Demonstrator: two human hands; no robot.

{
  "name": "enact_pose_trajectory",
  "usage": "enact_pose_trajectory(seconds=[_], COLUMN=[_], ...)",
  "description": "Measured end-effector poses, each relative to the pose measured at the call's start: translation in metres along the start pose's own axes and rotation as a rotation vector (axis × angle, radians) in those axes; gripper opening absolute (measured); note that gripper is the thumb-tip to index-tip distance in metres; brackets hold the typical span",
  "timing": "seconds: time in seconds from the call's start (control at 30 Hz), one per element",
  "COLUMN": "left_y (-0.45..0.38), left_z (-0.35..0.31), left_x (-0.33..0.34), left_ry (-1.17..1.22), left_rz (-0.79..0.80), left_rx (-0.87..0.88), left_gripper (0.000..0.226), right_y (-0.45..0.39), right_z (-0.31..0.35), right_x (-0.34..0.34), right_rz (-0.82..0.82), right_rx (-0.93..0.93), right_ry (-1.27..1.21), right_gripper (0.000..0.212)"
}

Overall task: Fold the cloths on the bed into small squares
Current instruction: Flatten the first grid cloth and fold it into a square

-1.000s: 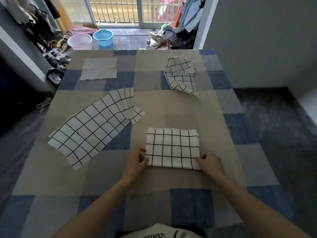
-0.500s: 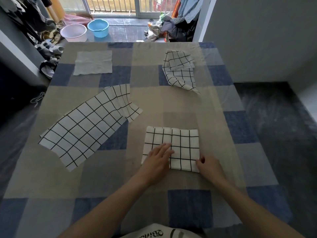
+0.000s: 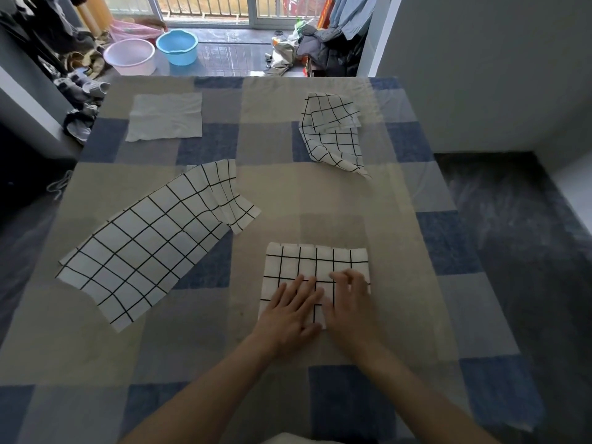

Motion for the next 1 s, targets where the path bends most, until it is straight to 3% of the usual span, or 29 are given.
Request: enact_pose_trajectory(seconds=[0.1,0.2,0.5,0.6,0.9,1.0], left_y=[0.0,0.001,-0.002,0.0,-0.002,-0.002], left_z=[0.0,-0.002,0.001,0.0,0.003,0.002], left_x=[0.0,-0.002,0.003,-0.001,0.002,0.0], left_ry=[0.002,-0.036,-0.019,-0.016,0.012,0.014], left_rz=[-0.03,0.016,-0.074,-0.026,-0.05,-0.028], left_rx=[0.014,-0.015,0.001,0.004,0.01,0.007], left_gripper=[0.073,0.08,0.076,0.075,0.073,0.073], right_y=[-0.003,-0.002,0.017,0.024,0.059,0.035], right_z=[0.028,0.044,-0.038,-0.053,-0.114,-0.087], right_x=[0.013,0.022,0.04,0.029,-0.011,-0.01], right_rz=[0.105,0.099,0.109,0.09,0.01,-0.058], right_rx=[-0.088,-0.141,-0.198,-0.182,0.151,0.053], right_ry=[-0.248,-0.38,0.062,0.156,0.168,0.094], right_gripper=[0.031,0.03,0.055,0.05,0.053,0.052])
Point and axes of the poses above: each hand's wrist, its own y-axis away from the middle knuckle, its own x-axis out of the palm, z = x × y, the point moved 2 cm from there along -y, towards the middle knuckle, and after that the axes turned 3 degrees about z, right-handed, at the moved point
